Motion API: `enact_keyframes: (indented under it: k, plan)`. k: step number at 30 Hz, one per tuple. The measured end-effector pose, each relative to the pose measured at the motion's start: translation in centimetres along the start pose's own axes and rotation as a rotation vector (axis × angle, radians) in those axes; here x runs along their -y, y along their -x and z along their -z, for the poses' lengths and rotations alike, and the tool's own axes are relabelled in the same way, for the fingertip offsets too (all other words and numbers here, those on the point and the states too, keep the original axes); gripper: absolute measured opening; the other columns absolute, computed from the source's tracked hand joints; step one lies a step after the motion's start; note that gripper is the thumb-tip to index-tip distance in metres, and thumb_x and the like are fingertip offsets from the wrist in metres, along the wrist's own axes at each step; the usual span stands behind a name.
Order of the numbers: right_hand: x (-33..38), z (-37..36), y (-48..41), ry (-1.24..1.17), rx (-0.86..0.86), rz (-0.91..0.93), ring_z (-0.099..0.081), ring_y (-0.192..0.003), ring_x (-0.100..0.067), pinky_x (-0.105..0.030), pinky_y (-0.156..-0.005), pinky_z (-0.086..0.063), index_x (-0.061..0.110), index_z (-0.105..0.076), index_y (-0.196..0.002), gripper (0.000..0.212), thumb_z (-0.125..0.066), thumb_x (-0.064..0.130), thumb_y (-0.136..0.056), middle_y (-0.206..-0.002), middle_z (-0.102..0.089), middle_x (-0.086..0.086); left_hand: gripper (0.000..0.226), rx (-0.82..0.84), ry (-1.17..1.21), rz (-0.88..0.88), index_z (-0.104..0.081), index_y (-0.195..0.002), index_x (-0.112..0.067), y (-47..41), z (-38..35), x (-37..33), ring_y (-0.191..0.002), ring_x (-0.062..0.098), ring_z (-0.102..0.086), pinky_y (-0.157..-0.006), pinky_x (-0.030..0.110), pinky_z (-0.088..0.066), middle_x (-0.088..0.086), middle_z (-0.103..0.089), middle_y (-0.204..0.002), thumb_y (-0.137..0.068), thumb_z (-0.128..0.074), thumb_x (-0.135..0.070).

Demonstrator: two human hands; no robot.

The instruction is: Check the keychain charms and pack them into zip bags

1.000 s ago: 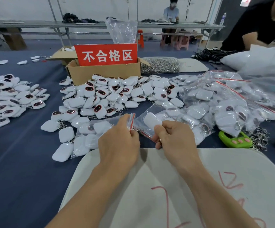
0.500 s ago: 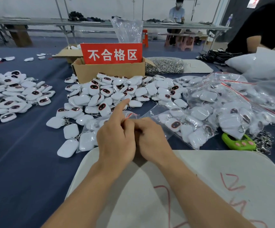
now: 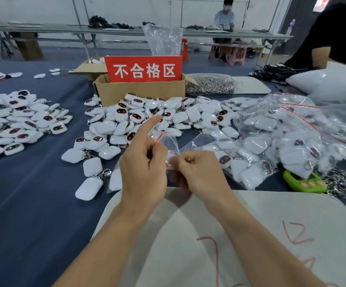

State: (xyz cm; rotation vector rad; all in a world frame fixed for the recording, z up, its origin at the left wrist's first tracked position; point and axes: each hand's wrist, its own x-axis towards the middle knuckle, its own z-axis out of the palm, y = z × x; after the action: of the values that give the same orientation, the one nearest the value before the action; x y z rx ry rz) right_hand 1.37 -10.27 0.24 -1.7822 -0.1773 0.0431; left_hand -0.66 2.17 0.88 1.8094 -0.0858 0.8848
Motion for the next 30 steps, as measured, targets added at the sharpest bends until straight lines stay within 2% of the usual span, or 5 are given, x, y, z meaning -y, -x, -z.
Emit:
enact_keyframes:
  k: [8, 13, 21, 25, 30]
  plan:
    - [2.0, 0.7, 1.2, -0.040, -0.194, 0.265, -0.048, -0.044, -0.009, -0.025, -0.049, -0.038, 0.012, -0.067, -0.068, 0.022, -0.070, 0.016, -0.089, -0.051, -0.060, -0.006, 0.046, -0.065, -0.010, -0.031, -0.062, -0.137, -0.030, 1.0, 0.1, -1.4, -0.061, 0.014, -0.052, -0.065, 0.015, -0.044, -0.006, -0.052, -0.064, -0.094, -0.051, -0.015]
    - [1.2, 1.0, 1.7, 0.046, -0.276, 0.334, -0.052, -0.053, -0.032, -0.037, -0.053, -0.043, 0.010, -0.059, -0.067, 0.026, -0.062, 0.020, -0.090, -0.058, -0.059, -0.015, 0.046, -0.077, -0.010, 0.012, -0.061, -0.135, -0.034, 1.2, -0.1, -1.2, -0.061, 0.013, -0.052, -0.064, 0.019, -0.045, -0.009, -0.053, -0.063, -0.094, -0.049, -0.017]
    - [0.2, 1.6, 0.7, -0.107, -0.268, 0.160, -0.047, -0.049, -0.010, -0.031, -0.056, -0.042, 0.014, -0.060, -0.062, 0.032, -0.055, 0.038, -0.082, -0.052, -0.055, -0.001, 0.042, 0.031, -0.011, 0.096, -0.065, -0.127, -0.036, 1.1, -0.5, -0.5, -0.052, 0.007, -0.045, -0.058, 0.015, -0.040, -0.005, -0.052, -0.056, -0.090, -0.051, -0.022]
    - [-1.0, 1.5, 0.2, -0.085, -0.122, -0.099, -0.076, -0.087, -0.019, -0.044, -0.086, -0.059, 0.022, -0.077, -0.091, 0.053, -0.038, 0.058, -0.101, -0.085, -0.079, -0.001, 0.034, 0.128, 0.050, 0.142, -0.073, -0.107, -0.038, 1.3, -0.9, -0.9, -0.067, 0.022, -0.061, -0.066, 0.034, -0.053, 0.000, -0.069, -0.072, -0.089, -0.050, -0.021]
    - [-0.3, -0.2, 0.7, -0.690, 0.012, -0.284, -0.067, -0.059, -0.013, -0.024, -0.056, -0.055, 0.017, -0.075, -0.066, 0.044, -0.051, 0.023, -0.102, -0.066, -0.068, -0.004, 0.037, 0.175, -0.028, -0.056, -0.075, -0.118, -0.035, 2.4, -1.6, -2.0, -0.089, 0.001, -0.070, -0.079, 0.014, -0.051, -0.024, -0.074, -0.106, -0.093, -0.048, -0.027]
